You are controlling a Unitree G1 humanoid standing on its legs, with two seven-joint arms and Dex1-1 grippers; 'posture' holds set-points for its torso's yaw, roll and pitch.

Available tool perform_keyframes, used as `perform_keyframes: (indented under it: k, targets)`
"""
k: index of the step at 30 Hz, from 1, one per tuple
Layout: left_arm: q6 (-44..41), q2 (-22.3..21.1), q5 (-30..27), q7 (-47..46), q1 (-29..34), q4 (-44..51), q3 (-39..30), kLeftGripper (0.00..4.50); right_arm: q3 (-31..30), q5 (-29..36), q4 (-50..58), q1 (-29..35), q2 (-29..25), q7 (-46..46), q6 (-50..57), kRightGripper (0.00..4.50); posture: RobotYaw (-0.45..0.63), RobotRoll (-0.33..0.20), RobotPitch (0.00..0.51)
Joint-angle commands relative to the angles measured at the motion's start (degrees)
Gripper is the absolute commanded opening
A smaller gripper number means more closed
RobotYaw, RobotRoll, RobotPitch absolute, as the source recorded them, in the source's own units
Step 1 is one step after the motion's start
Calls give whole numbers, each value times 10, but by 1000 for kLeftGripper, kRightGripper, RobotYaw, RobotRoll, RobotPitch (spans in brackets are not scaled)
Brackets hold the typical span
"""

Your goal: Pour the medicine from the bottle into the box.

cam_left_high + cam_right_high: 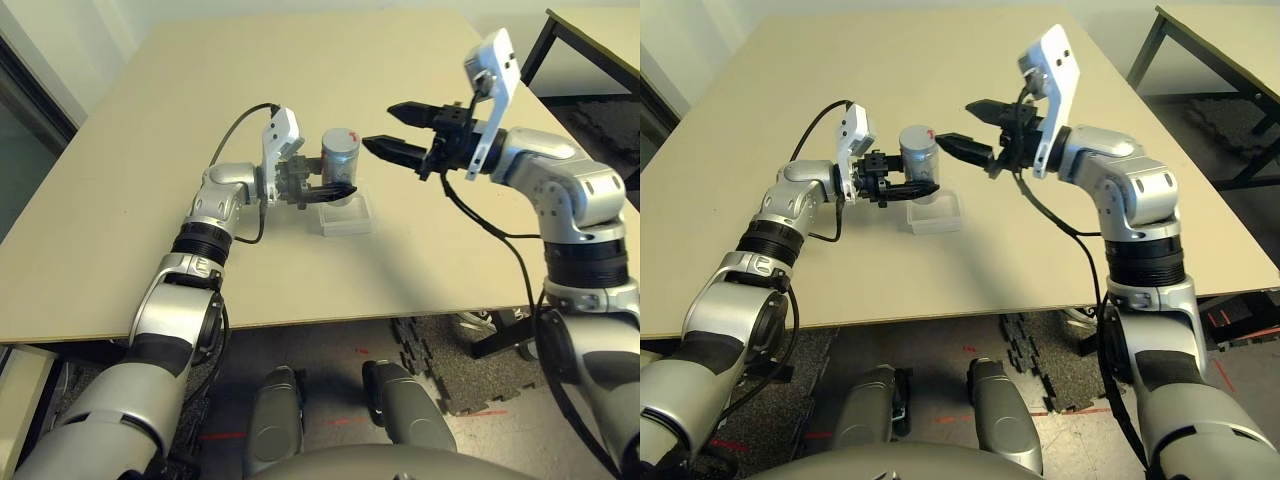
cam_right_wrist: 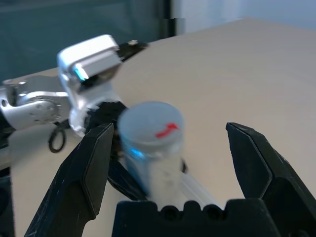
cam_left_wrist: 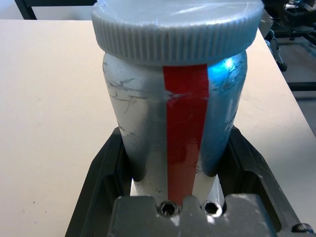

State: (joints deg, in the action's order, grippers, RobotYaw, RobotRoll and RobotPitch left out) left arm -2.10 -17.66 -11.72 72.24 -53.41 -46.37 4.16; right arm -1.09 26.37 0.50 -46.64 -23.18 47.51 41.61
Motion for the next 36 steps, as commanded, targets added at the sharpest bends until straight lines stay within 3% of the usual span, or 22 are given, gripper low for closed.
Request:
perform_keyframes:
  k: [1, 22, 36]
  targets:
    - [5, 4, 6, 0, -8, -7, 2, 2572, -20, -5, -10, -18, 12, 1, -11, 4500, -181, 0, 74]
    - [4, 15, 5, -5, -8, -2, 1, 2572, -54, -70, -131, -63, 43, 17, -94, 4500, -169, 0, 79]
    - [7, 12, 6, -5, -6, -8, 0, 2572, -15, -44, -77, -21, -16, 13, -58, 4500, -180, 0, 89]
